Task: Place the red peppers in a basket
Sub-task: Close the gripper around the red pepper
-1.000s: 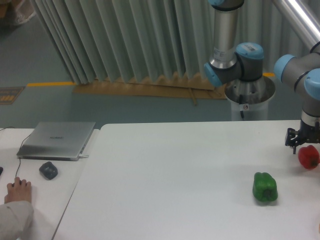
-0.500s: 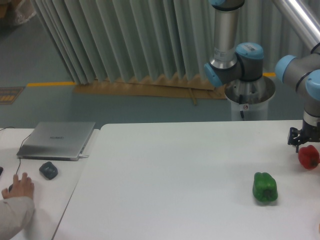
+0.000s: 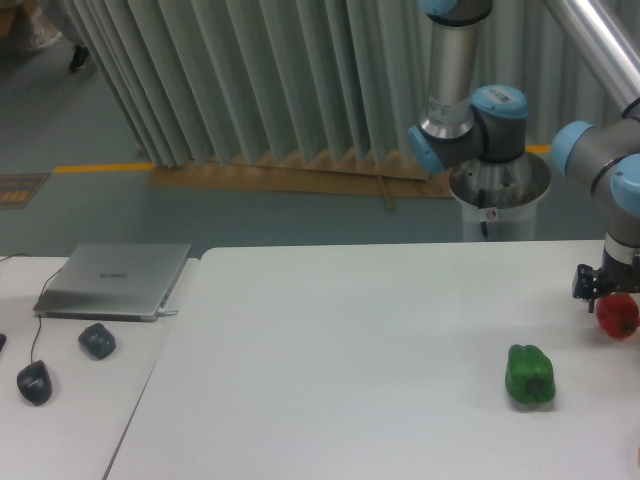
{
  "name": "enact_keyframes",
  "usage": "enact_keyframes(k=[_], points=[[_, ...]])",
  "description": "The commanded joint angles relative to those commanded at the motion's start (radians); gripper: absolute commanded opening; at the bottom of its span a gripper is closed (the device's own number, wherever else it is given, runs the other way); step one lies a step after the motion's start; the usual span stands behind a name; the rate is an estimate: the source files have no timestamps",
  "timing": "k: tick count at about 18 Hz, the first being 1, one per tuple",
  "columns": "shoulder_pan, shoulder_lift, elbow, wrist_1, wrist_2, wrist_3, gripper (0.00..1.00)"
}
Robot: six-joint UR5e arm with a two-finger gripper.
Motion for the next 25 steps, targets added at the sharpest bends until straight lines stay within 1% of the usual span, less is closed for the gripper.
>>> enact_keyframes(k=[1, 2, 4, 5, 11, 13, 15, 16, 17, 19, 20, 21, 23, 25], points=[[-0.005, 0.0, -0.008, 0.0, 0.003, -0.002, 0.85], [-0.011, 0.0, -0.015, 0.0, 0.003, 0.0, 0.82], [-0.014, 0.0, -0.015, 0.0, 0.02, 0.002, 0.68], [-0.014, 0.0, -0.015, 0.0, 0.021, 0.0, 0.55], [-0.018, 0.006, 0.005, -0.006, 0.029, 0.005, 0.54], [-0.029, 0.009, 0.015, -0.015, 0.029, 0.008, 0.54], [-0.034, 0.028, 0.021, -0.035, 0.026, 0.009, 0.52], [-0.052, 0.035, 0.025, -0.052, 0.026, 0.011, 0.51], [-0.061, 0.035, 0.026, -0.054, 0.028, 0.011, 0.5], [-0.06, 0.034, 0.017, -0.057, 0.028, 0.018, 0.38], [-0.06, 0.037, 0.02, -0.057, 0.028, 0.04, 0.38], [-0.06, 0.04, 0.023, -0.073, 0.028, 0.075, 0.34], [-0.055, 0.055, 0.04, -0.118, 0.028, 0.113, 0.34], [-0.052, 0.06, 0.063, -0.149, 0.029, 0.17, 0.34]])
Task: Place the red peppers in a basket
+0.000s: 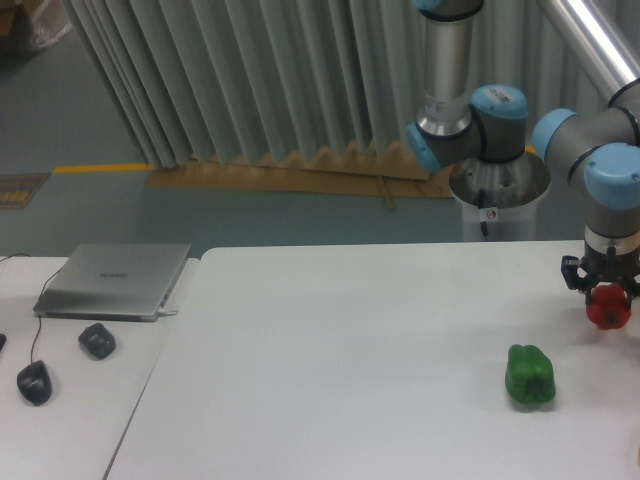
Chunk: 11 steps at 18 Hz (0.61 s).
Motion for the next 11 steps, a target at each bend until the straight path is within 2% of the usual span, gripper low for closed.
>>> enact_keyframes(k=[3, 5, 8, 11], points=[[0.012, 0.014, 0.026, -0.041, 0.0, 0.078, 0.34], [0.032, 0.031, 0.057, -0.092, -0.002, 0.204, 0.33], [0.052, 0.043, 0.075, -0.095, -0.002, 0.356, 0.33], [0.124, 0.051, 0.095, -0.095, -0.009, 0.622, 0.33]])
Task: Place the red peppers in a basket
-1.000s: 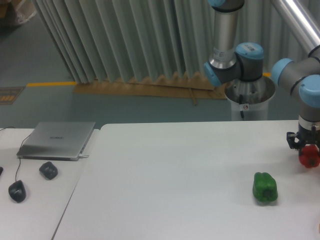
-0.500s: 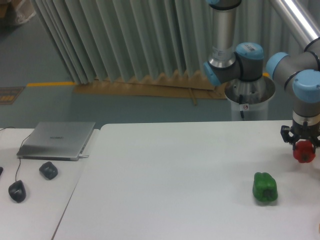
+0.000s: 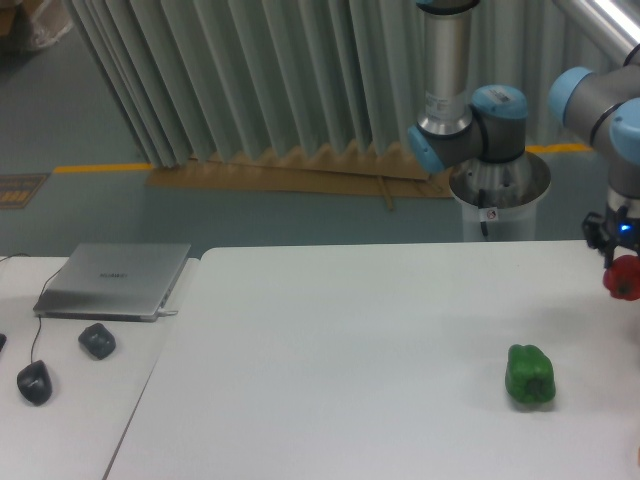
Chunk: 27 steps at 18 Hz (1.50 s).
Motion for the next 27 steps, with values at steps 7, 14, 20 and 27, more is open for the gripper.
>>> enact_keyframes(k=[7, 14, 20, 27], points=[[0.129, -0.046, 0.118, 0.011, -0.037, 0.419, 0.33], [0.138, -0.135, 0.153, 0.119, -0.034, 0.427, 0.33], [0.167, -0.196, 0.155, 0.192, -0.028, 0.421, 0.33], [0.232, -0.202, 0.146, 0.207, -0.032, 0.501, 0.34]])
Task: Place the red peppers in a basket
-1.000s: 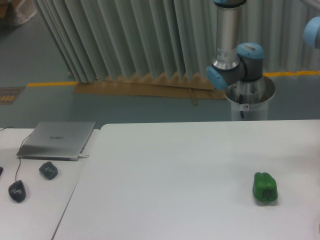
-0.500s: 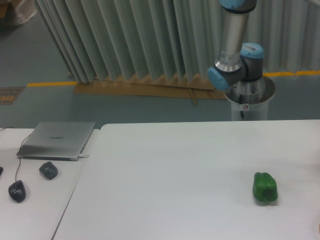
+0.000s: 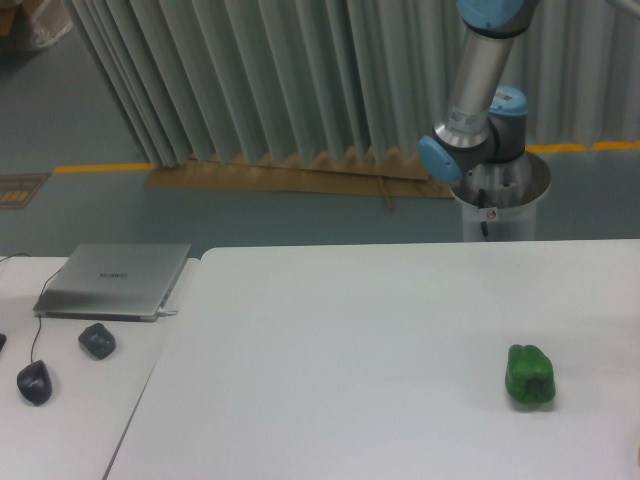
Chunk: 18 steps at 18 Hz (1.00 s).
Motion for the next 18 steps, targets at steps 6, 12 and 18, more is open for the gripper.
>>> enact_keyframes(k=[6, 12, 18], points=[[0.006, -0.008, -0.008, 0.035, 0.003, 0.006, 1.0], [0.006, -0.003, -0.009, 0.035, -0.006, 0.006, 1.0], [-0.026, 0.023, -0.018, 0.032, -0.112, -0.023, 1.0]])
